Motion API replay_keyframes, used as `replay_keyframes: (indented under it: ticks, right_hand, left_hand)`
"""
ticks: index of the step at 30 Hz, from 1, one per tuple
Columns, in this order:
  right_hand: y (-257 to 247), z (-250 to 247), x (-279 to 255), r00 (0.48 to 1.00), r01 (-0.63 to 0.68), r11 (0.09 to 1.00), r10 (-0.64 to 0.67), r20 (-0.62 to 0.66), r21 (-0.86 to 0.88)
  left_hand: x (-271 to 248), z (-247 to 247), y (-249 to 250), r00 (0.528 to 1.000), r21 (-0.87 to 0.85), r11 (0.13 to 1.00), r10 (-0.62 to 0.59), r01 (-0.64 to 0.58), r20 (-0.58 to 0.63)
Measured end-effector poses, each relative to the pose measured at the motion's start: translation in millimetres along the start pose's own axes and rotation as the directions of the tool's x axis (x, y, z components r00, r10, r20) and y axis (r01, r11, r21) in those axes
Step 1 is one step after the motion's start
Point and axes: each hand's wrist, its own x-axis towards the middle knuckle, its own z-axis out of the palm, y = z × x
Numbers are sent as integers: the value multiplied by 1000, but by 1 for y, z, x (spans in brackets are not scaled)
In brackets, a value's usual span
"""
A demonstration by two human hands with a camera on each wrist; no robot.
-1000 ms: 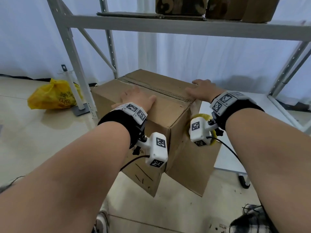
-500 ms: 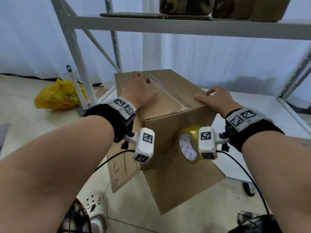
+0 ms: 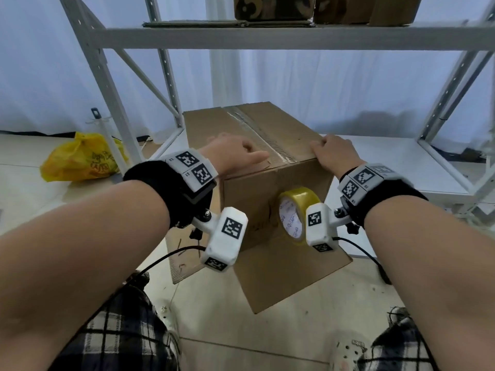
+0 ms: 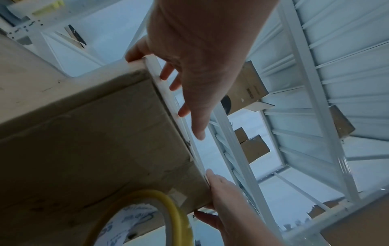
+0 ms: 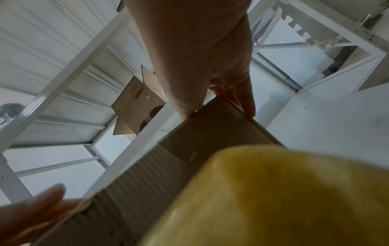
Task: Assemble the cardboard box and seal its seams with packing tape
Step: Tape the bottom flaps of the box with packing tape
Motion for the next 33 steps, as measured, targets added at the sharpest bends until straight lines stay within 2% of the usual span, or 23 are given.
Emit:
replay_keyframes:
  ticks: [4,6,9,17,22,24,27,31,33]
  right_hand:
    - [-1,-8,-11,1000,-10,999,10,13,35]
    - [0,-6,-14,1000,-25,997,26,-6,75]
    - [6,-1,-7,999,-22,1000,21,34,15]
    - [12,-2,16,993,12,998,-5,117,-64]
    - [8,2,28,997,68,984,-61,48,-164]
    - [4,1,32,997,73,972,-69,25,-224]
    - [-1,1,30,998,63,957,-67,-3,-283]
    - [-5,4,20,994,60,941,-85,-63,-333]
    - [-6,4,14,972,83,909,-164,-168,-408]
  left_hand:
    - [3,8,-5,994,-42,998,50,-54,-98]
    - [11,16,-11,989,-64,997,22,-32,-148]
    - [21,17,-12,979,-132,991,-19,-8,-202]
    - [62,16,-28,971,-101,991,64,-89,-230]
    - [81,11,-27,987,131,986,120,-106,-105]
    - [81,12,-23,974,136,969,217,-207,-63]
    - [78,19,-17,926,129,917,374,-377,51]
    - [74,20,-12,896,129,889,426,-440,123]
    - [71,20,-13,887,88,884,450,-459,104]
